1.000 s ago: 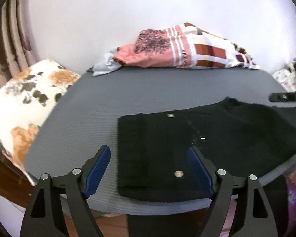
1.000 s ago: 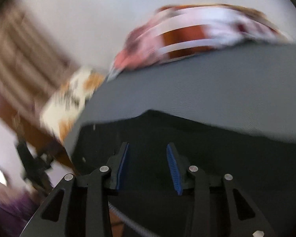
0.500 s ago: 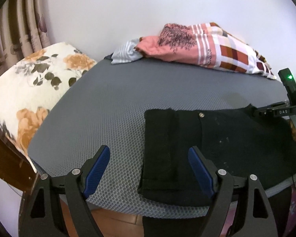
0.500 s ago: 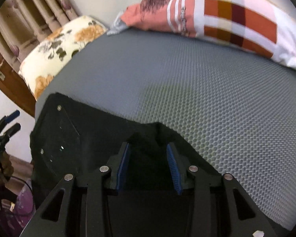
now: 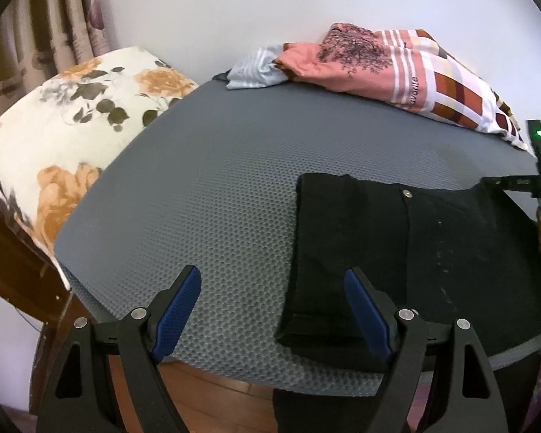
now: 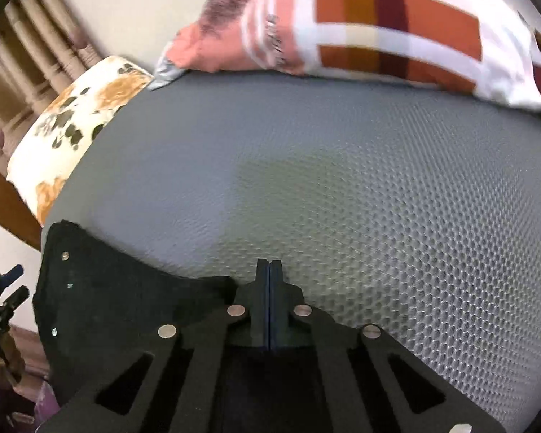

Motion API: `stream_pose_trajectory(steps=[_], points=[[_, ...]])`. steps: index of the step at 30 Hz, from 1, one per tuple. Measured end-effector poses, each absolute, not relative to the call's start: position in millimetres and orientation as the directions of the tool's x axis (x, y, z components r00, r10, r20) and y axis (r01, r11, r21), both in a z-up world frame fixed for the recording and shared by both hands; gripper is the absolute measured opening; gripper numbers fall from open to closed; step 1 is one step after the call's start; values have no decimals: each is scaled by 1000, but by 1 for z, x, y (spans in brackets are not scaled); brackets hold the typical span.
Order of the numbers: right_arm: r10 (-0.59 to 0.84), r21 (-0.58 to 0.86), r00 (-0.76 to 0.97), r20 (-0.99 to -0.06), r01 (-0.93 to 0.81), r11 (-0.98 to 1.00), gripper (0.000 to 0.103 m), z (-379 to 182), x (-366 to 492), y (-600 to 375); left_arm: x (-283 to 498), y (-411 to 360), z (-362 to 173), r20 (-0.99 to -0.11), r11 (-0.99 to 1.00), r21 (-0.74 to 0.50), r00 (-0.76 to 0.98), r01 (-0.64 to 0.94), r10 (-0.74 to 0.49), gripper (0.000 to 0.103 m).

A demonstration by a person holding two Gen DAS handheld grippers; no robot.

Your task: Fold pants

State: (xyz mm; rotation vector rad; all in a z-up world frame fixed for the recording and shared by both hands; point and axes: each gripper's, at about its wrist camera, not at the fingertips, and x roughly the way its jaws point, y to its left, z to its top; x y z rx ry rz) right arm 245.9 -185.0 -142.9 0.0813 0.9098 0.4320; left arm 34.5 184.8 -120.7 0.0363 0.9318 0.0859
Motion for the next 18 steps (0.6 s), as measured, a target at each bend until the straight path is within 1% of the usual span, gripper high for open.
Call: stream_pose_trajectory(steps=[2, 3, 5, 6, 7, 9, 10, 13, 14, 15, 16, 18], points=[[466, 337, 577, -671, -323, 884, 2, -133, 237, -199, 33, 188, -119, -798, 995, 70, 595, -66, 96, 82], [492, 374, 589, -642, -320, 871, 8, -127, 233, -207, 34, 190, -119, -800, 995, 66, 593, -68, 94, 82], [543, 412, 575, -612, -355, 839, 10, -116, 226, -216, 34, 192, -119, -809, 996, 58, 582, -67, 86, 82], [538, 378, 564, -627, -384, 842, 16, -112, 223, -213, 35, 193, -119, -818, 996, 52, 570, -67, 81, 82], [524, 342, 555, -646, -404, 848, 28, -111, 221, -208, 35, 193, -118, -822, 997, 47, 565, -66, 76, 82], [510, 284, 522, -684, -453, 845, 38, -112, 220, -197, 33, 192, -115, -822, 997, 41, 566, -59, 68, 82], [507, 270, 503, -700, -470, 840, 40, -115, 221, -191, 32, 191, -114, -821, 997, 51, 566, -58, 75, 82], [478, 209, 471, -741, -514, 832, 39, -124, 220, -173, 29, 190, -109, -823, 995, 73, 561, -62, 95, 82], [457, 188, 465, -758, -515, 836, 35, -128, 222, -167, 28, 191, -108, -822, 995, 72, 561, -65, 96, 82], [442, 175, 465, -767, -511, 842, 11, -132, 223, -165, 26, 193, -106, -821, 995, 71, 563, -67, 97, 82], [448, 185, 476, -757, -500, 846, 7, -131, 224, -163, 25, 194, -106, -819, 994, 79, 563, -70, 105, 82], [430, 173, 511, -744, -475, 863, 5, -128, 227, -162, 24, 197, -105, -815, 991, 106, 564, -82, 134, 82]])
